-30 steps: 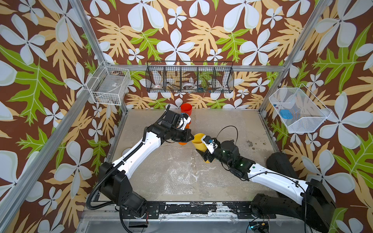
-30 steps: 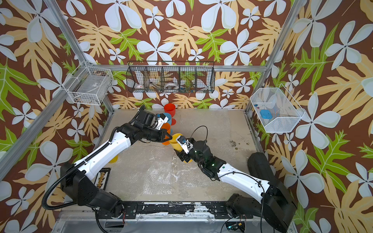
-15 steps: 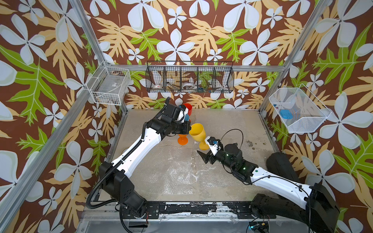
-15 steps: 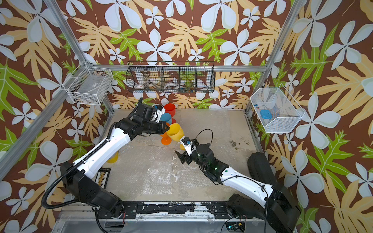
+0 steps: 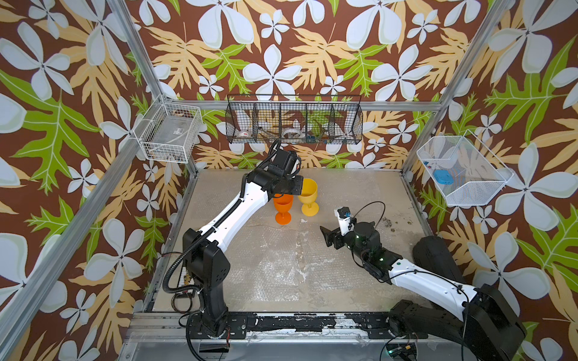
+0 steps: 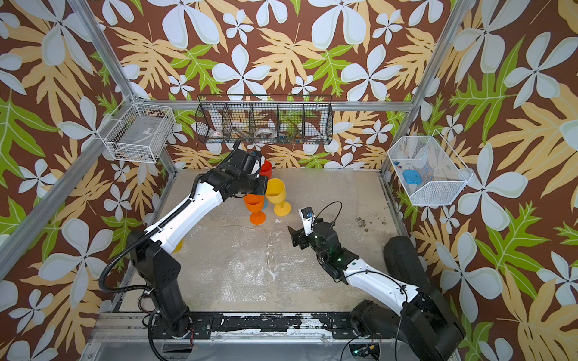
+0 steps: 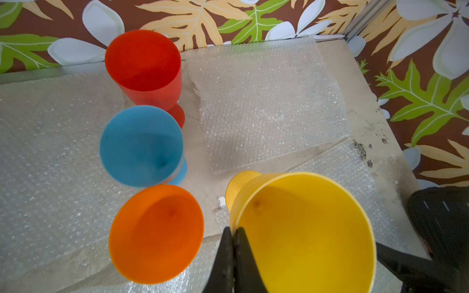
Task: Unpack wine glasses from bubble wrap
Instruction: Place the wine glass at the center of the board.
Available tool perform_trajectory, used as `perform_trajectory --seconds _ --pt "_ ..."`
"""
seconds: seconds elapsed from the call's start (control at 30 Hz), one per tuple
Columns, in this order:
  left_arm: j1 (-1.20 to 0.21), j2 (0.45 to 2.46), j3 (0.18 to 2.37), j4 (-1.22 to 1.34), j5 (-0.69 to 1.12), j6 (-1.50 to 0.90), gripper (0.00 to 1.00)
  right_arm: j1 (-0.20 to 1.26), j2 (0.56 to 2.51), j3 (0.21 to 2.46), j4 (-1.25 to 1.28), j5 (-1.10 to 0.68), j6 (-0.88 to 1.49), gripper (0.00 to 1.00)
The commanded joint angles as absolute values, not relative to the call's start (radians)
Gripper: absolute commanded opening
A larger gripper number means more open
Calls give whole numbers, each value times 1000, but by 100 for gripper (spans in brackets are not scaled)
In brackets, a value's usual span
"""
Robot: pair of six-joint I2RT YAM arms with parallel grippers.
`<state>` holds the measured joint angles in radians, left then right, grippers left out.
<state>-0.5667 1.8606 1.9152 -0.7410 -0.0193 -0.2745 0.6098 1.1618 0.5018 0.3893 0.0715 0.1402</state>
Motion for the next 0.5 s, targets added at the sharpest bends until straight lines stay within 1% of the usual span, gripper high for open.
perform_trajectory --seconds 0.0,0.17,0.47 --pt "-568 1910 1979 -784 -71 -244 0 611 1171 476 458 89 167 91" --pt "-568 1975 2020 -799 -83 -224 0 610 1186 453 489 102 160 91" --pt "-566 2038 2023 -826 -123 -198 0 611 1210 426 532 98 166 91"
